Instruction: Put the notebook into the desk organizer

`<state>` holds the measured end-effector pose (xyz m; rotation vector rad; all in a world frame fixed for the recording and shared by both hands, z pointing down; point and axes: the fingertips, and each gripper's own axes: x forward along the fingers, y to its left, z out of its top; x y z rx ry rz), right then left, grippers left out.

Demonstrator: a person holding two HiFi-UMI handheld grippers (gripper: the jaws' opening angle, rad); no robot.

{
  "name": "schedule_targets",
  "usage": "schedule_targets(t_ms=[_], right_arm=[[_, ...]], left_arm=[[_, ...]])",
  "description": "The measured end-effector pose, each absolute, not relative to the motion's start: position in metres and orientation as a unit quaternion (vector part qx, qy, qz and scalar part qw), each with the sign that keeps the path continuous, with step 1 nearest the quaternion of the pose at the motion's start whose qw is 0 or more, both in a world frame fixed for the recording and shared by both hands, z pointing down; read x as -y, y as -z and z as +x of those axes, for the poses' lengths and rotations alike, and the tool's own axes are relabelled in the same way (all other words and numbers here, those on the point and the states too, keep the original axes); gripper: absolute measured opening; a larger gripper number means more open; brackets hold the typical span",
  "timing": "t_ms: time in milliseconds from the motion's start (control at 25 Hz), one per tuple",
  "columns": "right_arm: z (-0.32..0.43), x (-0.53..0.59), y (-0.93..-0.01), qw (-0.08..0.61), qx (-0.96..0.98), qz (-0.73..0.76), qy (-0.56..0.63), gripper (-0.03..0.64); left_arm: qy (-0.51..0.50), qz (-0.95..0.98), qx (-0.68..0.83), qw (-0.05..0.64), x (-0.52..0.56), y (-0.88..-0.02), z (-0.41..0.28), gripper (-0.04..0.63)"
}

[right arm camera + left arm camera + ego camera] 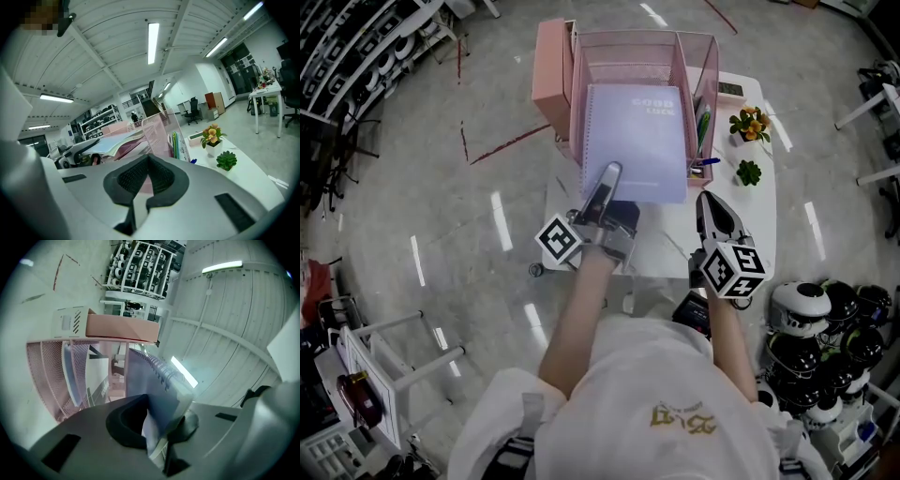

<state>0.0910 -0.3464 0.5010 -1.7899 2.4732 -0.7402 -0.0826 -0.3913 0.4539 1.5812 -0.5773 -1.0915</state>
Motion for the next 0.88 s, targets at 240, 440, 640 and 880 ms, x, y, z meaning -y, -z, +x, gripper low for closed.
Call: schedule_targets(t_ms=[240,440,640,880], right_arm=[[0.095,0.346,-0.502,0.002,-0.785,-0.572,0.237,0.012],[0.098,0.348,-0.503,0.002,-0.785,-0.573,0.236,0.012],[0.097,0.351,-0.500,0.002,-0.788,-0.572,0.229,0.012],[0.092,0.350,-0.495,0.004,-0.793,-0.565,0.225,0.012]], left_arm=[[0.447,0.647,0.279,0.551,0.397,-0.467,-0.077,0.048],[0.425,0.637,0.325,0.555,0.405,-0.482,-0.076,0.038],[0.411,0.646,0.344,0.544,0.409,-0.483,-0.075,0.043],[0.360,0.661,0.384,0.534,0.407,-0.492,-0.077,0.112]])
